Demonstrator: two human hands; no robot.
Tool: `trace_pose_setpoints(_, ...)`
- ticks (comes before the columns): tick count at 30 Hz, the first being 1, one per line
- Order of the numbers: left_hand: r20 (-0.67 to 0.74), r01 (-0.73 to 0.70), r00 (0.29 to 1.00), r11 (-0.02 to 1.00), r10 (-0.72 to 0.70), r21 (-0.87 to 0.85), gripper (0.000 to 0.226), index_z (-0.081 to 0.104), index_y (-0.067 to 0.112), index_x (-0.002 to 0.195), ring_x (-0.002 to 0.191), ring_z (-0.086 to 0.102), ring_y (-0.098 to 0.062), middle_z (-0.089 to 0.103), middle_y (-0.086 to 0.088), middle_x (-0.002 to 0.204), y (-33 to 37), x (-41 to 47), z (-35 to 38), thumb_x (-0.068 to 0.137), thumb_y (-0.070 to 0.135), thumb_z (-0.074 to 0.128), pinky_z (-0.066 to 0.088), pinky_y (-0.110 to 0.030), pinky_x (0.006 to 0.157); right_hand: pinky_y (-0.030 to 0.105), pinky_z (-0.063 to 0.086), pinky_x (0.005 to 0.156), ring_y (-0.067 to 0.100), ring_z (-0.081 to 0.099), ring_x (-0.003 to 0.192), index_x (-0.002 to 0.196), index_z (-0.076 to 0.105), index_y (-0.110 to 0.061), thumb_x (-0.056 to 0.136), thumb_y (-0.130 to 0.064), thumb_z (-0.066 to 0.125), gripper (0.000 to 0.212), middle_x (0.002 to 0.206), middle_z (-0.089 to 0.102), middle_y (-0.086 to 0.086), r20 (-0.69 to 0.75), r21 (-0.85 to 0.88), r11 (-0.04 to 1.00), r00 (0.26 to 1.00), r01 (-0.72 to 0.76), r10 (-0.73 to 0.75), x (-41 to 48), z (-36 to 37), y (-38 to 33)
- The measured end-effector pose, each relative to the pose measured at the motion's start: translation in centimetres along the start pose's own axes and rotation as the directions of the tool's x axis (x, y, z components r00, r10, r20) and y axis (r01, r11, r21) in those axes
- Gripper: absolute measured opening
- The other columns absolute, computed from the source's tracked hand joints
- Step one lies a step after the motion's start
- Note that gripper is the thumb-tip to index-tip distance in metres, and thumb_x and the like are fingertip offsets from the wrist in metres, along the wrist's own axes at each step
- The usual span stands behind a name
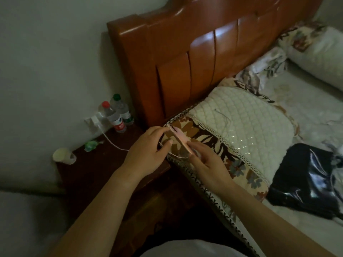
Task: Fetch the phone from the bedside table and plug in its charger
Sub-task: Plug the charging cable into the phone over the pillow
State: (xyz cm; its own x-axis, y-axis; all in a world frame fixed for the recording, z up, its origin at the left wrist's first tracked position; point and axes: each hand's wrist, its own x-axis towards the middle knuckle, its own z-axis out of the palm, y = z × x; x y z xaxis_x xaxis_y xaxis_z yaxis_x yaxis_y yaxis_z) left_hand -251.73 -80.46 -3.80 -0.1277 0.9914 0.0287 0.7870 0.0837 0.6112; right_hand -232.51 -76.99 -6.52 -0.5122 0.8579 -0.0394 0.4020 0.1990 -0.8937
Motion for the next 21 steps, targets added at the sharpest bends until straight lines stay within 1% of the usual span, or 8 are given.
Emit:
trace_pose_setpoints(2,0.047,-0.014,0.999,1.0,0.015,-0.025,0.046,0.04,0.027,0.133,0.121,0.042,-0.012,0.04,0.006,0.138,0.2,2.5,0.8,0.09,0.043,0.044,0.039,-0.028,0.091,0.006,0.036,0.075,-0.01,0.045,0.105,0.125,0.049,-0.035,0.089,-0.042,0.044,0.036,0.111,0.045,-0.029,-0.039,0.002,1.0,0.999,-0.023,0.023,1.5,-1.2,0.7)
trace_pose_setpoints(4,0.075,-0.028,0.997,0.999,0.031,-0.044,0.046,0.041,0.028,0.133,0.119,0.042,-0.011,0.04,0.006,0.137,0.7,5.1,1.6,0.09,0.043,0.044,0.042,-0.031,0.09,0.004,0.035,0.075,-0.015,0.044,0.103,0.125,0.051,-0.031,0.088,-0.041,0.044,0.039,0.109,0.044,-0.032,-0.079,0.005,1.0,0.996,-0.029,0.029,3.3,-2.6,1.7)
trace_pose_setpoints(7,0.102,-0.05,0.993,0.997,0.056,-0.06,0.045,0.04,0.03,0.132,0.115,0.041,-0.005,0.04,0.008,0.137,1.1,8.8,3.3,0.09,0.044,0.043,0.037,-0.024,0.086,0.005,0.038,0.075,-0.021,0.042,0.1,0.125,0.052,-0.027,0.087,-0.038,0.045,0.04,0.107,0.042,-0.035,-0.119,0.006,0.999,0.992,-0.036,0.036,6.4,-4.7,3.8)
trace_pose_setpoints(11,0.153,-0.01,0.988,0.999,0.017,-0.042,0.045,0.04,0.031,0.133,0.108,0.041,0.0,0.037,0.008,0.14,0.6,13.6,6.1,0.09,0.045,0.042,0.034,-0.017,0.08,0.011,0.035,0.083,-0.005,0.045,0.102,0.126,0.05,-0.028,0.088,-0.042,0.043,0.041,0.119,0.049,-0.015,-0.107,-0.056,0.996,0.992,-0.07,0.064,10.8,-7.3,7.7)
trace_pose_setpoints(14,0.167,0.008,0.986,0.999,0.0,-0.047,0.042,0.042,0.029,0.131,0.119,0.038,-0.004,0.039,0.009,0.138,-0.2,17.0,8.6,0.091,0.043,0.042,0.035,-0.024,0.09,0.029,0.038,0.097,0.012,0.042,0.118,0.131,0.045,-0.027,0.09,-0.041,0.042,0.044,0.137,0.044,0.0,-0.061,-0.179,0.981,0.996,-0.08,0.07,13.8,-8.5,11.4)
trace_pose_setpoints(16,0.152,-0.017,0.988,0.994,0.033,-0.107,0.038,0.046,0.028,0.129,0.118,0.035,0.004,0.041,0.014,0.133,-0.7,18.7,10.5,0.093,0.039,0.042,0.031,-0.019,0.093,0.038,0.037,0.101,0.02,0.039,0.123,0.134,0.041,-0.028,0.091,-0.038,0.043,0.044,0.142,0.038,0.005,-0.027,-0.271,0.961,0.998,-0.058,0.053,15.5,-9.1,13.8)
trace_pose_setpoints(18,0.149,-0.033,0.987,0.988,0.056,-0.154,0.035,0.048,0.027,0.128,0.118,0.033,0.01,0.04,0.02,0.129,-1.4,20.0,12.3,0.094,0.034,0.041,0.027,-0.01,0.093,0.044,0.035,0.101,0.027,0.038,0.124,0.134,0.041,-0.025,0.091,-0.036,0.045,0.045,0.143,0.036,0.01,0.031,-0.365,0.931,0.999,-0.004,0.017,16.9,-9.5,16.2)
trace_pose_setpoints(21,0.167,-0.043,0.984,0.989,0.067,-0.142,0.036,0.049,0.026,0.127,0.122,0.033,0.006,0.041,0.019,0.128,-3.1,21.3,14.7,0.093,0.033,0.042,0.026,-0.013,0.099,0.047,0.036,0.096,0.034,0.04,0.121,0.134,0.043,-0.021,0.089,-0.036,0.047,0.047,0.141,0.038,0.015,0.163,-0.503,0.858,0.986,0.106,-0.027,18.7,-9.8,19.6)
